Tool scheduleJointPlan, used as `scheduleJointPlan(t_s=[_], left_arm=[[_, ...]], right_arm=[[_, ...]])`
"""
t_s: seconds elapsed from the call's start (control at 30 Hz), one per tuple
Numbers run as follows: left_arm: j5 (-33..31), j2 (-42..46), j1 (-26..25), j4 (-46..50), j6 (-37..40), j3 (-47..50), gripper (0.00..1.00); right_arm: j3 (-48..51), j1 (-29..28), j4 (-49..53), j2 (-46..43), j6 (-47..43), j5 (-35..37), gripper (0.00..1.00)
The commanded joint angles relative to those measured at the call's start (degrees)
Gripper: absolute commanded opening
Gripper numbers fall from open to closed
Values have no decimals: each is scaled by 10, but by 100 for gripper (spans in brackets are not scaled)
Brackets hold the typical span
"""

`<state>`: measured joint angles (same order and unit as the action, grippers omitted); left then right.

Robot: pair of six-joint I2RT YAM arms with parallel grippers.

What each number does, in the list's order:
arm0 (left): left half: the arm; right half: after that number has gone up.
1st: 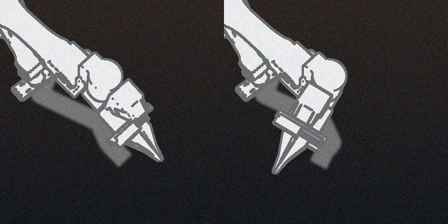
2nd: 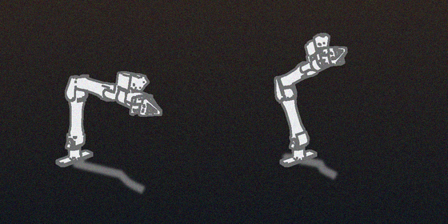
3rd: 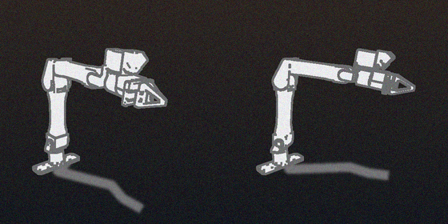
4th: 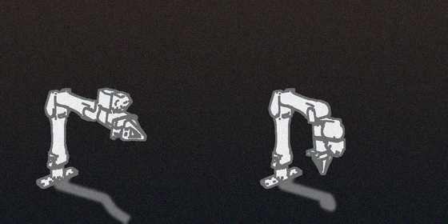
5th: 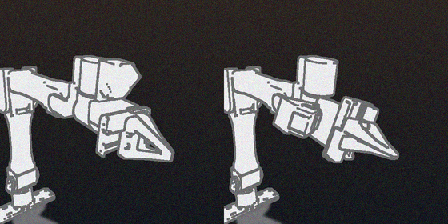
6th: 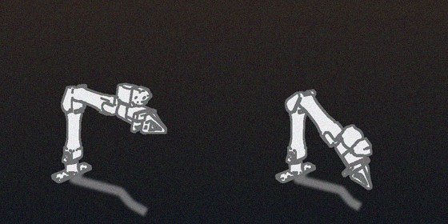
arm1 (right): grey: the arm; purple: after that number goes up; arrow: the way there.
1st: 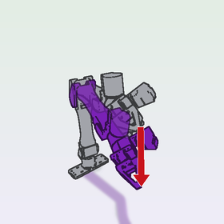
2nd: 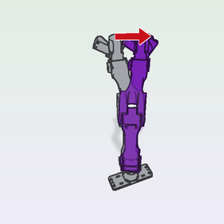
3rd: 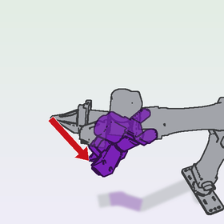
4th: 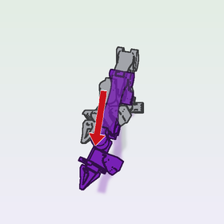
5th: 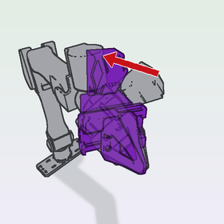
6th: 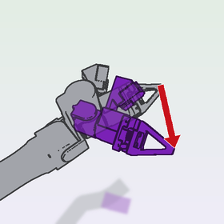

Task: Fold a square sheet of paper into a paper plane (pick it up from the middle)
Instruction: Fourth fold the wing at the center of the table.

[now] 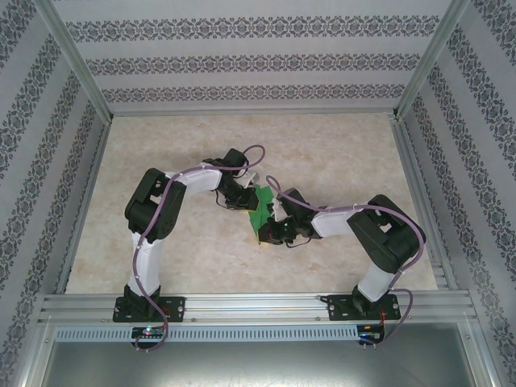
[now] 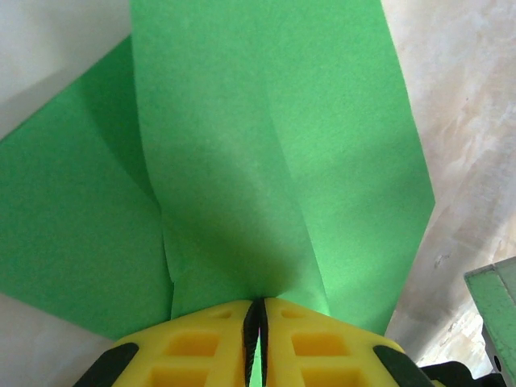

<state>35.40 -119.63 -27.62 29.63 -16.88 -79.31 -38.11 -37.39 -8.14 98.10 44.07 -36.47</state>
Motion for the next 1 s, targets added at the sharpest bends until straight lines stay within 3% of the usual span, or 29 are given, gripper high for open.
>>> scheduleJointPlan(t_s=[0.0, 0.57, 0.97], left_arm=[[-56, -34, 11, 6, 10, 15, 16], [22, 43, 30, 23, -22, -52, 24], [-8, 168, 8, -2, -69, 61, 29]], right_arm=[[-6, -8, 66, 22, -32, 39, 7], [22, -11, 102, 42, -46, 77, 7], [20, -15, 94, 39, -47, 71, 6]])
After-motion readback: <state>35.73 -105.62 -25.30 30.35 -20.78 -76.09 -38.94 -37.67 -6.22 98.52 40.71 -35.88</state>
